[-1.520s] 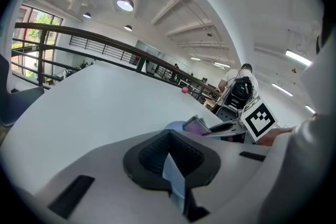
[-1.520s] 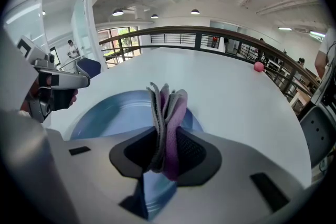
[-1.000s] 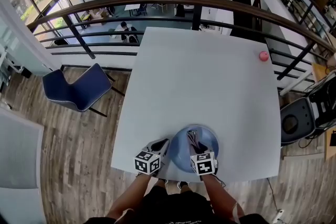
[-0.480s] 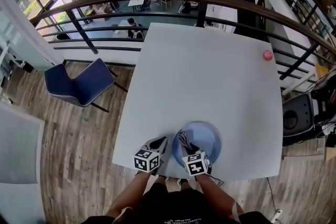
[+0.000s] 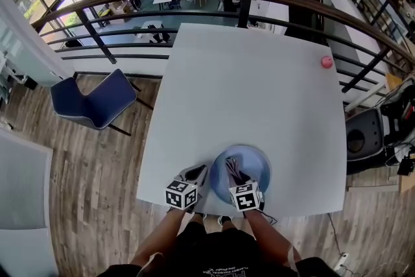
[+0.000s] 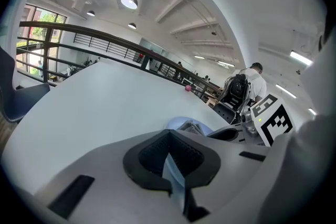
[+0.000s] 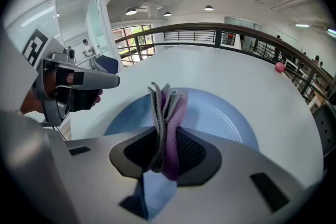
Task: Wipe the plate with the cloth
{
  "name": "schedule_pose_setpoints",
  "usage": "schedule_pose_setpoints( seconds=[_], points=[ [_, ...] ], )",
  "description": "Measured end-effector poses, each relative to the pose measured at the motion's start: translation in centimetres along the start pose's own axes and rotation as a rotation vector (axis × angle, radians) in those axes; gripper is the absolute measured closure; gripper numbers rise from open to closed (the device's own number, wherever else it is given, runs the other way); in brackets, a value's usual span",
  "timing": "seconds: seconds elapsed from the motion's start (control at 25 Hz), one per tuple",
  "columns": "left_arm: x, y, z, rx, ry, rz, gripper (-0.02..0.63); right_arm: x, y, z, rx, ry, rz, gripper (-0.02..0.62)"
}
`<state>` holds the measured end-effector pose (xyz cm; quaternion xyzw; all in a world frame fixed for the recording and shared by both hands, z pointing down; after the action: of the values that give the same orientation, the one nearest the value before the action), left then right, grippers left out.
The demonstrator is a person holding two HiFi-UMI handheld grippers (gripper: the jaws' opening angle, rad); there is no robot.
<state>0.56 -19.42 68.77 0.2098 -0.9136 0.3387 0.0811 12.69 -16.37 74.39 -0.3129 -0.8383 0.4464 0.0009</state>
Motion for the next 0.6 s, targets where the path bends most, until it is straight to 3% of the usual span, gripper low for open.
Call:
schedule_pose_setpoints(
  seconds=[0.6],
  points=[
    [-1.5,-0.6,-0.1,0.021,-0.057,-0.038,0.595,-4.7,3.3,-1.7,-0.018,-0.084,-0.130,0.485]
  ],
)
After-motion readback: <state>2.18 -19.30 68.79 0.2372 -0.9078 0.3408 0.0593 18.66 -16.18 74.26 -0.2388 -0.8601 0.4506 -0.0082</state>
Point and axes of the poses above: the fingertips, and each gripper's own axes: y backward along the fingers, x to its left, z out of its top, the point moved 1 cm from there along y, backward along the fingers, and after that the axes turned 15 degrees about z, right-handed, at the moved point
